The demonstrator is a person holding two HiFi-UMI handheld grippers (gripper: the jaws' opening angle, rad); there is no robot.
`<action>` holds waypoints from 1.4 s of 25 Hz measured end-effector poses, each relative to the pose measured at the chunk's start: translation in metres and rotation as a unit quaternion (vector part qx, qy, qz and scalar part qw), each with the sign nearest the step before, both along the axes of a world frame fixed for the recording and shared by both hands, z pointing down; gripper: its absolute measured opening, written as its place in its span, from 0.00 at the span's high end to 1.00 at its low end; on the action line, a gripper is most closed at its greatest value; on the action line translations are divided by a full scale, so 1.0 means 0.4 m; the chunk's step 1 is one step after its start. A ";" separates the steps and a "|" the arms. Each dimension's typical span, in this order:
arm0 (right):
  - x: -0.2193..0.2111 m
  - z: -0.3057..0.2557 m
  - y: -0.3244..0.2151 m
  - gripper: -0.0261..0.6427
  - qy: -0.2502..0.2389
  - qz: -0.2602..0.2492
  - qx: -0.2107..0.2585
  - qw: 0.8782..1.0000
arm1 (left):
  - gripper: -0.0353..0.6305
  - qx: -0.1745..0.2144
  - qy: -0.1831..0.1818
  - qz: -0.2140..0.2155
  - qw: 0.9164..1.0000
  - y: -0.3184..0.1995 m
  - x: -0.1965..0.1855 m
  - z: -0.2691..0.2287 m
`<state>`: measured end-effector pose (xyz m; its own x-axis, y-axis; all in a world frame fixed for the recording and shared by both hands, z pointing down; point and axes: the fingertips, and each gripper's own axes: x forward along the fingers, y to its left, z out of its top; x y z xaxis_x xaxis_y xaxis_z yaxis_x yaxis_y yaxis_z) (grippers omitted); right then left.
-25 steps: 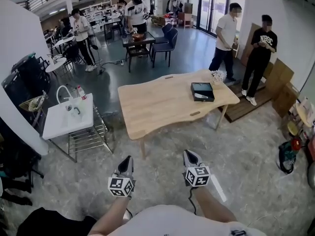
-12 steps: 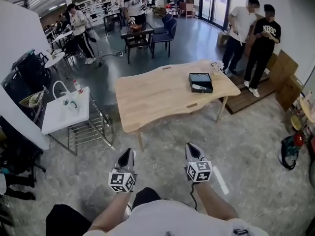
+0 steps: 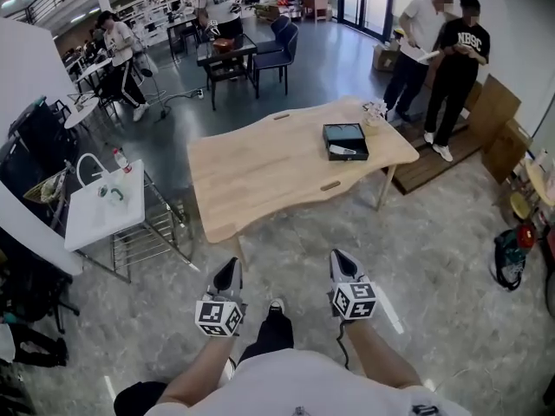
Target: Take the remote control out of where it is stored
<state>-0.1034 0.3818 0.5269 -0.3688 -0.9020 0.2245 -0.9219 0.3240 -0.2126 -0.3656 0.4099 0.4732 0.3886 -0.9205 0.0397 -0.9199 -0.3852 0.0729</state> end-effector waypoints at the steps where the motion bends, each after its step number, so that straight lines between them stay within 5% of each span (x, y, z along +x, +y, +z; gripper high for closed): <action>1: 0.008 0.000 -0.019 0.92 -0.001 0.005 -0.001 1.000 | 0.95 -0.002 0.001 0.004 1.000 -0.026 0.005 0.003; 35: 0.021 -0.019 -0.724 0.92 0.009 0.135 -0.024 0.990 | 0.95 -0.040 0.019 0.157 0.987 -0.921 0.078 0.029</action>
<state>-0.0951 0.0924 0.5193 -0.1105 -0.9555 0.2736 -0.9772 0.0543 -0.2052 -0.3344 0.0413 0.4847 0.6562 -0.7496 0.0867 -0.7526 -0.6418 0.1473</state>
